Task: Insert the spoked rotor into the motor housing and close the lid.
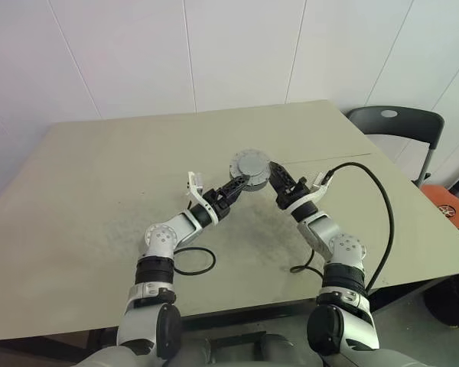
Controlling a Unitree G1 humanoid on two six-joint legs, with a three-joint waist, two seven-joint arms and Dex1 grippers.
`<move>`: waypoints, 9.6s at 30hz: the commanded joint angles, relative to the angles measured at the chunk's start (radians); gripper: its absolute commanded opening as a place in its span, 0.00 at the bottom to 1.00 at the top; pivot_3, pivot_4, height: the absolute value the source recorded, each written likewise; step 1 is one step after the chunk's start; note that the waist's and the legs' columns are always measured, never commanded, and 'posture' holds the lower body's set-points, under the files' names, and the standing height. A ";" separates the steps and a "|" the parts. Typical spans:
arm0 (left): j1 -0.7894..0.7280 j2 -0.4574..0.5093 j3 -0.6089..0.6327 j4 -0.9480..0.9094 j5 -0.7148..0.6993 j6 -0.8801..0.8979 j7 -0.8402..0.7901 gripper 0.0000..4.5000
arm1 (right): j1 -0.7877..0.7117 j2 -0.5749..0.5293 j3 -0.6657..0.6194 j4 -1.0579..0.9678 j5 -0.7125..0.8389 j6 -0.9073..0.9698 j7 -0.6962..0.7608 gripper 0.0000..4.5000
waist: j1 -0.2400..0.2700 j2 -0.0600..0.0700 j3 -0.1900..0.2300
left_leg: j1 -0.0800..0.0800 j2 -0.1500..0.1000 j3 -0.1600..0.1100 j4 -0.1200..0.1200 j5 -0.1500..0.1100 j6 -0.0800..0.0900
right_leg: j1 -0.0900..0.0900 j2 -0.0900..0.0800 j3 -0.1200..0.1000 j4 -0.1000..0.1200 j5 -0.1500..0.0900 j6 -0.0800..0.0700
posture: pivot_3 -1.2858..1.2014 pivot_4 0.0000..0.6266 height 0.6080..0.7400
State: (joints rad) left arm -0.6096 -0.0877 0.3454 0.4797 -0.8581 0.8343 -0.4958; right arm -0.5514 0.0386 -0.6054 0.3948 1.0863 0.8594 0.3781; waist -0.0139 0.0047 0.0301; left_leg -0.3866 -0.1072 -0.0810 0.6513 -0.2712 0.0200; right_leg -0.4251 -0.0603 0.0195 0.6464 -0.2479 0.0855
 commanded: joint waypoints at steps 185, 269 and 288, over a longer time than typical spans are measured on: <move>0.387 0.425 -0.369 -0.463 0.470 -0.809 -0.400 1.00 | 0.304 -0.528 0.541 -0.448 -0.638 -0.535 0.525 0.99 | 0.029 -0.009 -0.005 | 0.015 0.001 -0.001 -0.002 -0.002 0.002 | 0.016 0.003 0.003 -0.009 0.000 -0.001 | 0.52 0.00 1.00; 0.368 0.398 -0.388 -0.368 0.532 -0.883 -0.421 1.00 | 0.281 -0.546 0.548 -0.386 -0.723 -0.613 0.551 0.99 | 0.030 -0.008 -0.005 | 0.014 0.001 -0.001 -0.003 -0.002 0.003 | 0.017 0.003 0.002 -0.013 0.000 -0.001 | 0.52 0.00 1.00; 0.362 0.407 -0.397 -0.392 0.528 -0.855 -0.414 1.00 | 0.283 -0.540 0.556 -0.388 -0.726 -0.621 0.550 0.99 | 0.030 -0.008 -0.005 | 0.014 0.001 -0.001 -0.003 -0.002 0.003 | 0.017 0.003 0.002 -0.013 0.000 -0.001 | 0.52 0.00 1.00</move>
State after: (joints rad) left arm -0.2287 0.3134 -0.0481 0.1330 -0.3261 -0.0235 -0.9116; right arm -0.2458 -0.4957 -0.0451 0.0241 0.3561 0.2563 0.9276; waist 0.0157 -0.0036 0.0250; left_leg -0.3724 -0.1060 -0.0821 0.6479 -0.2736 0.0231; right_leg -0.4077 -0.0573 0.0216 0.6336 -0.2476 0.0841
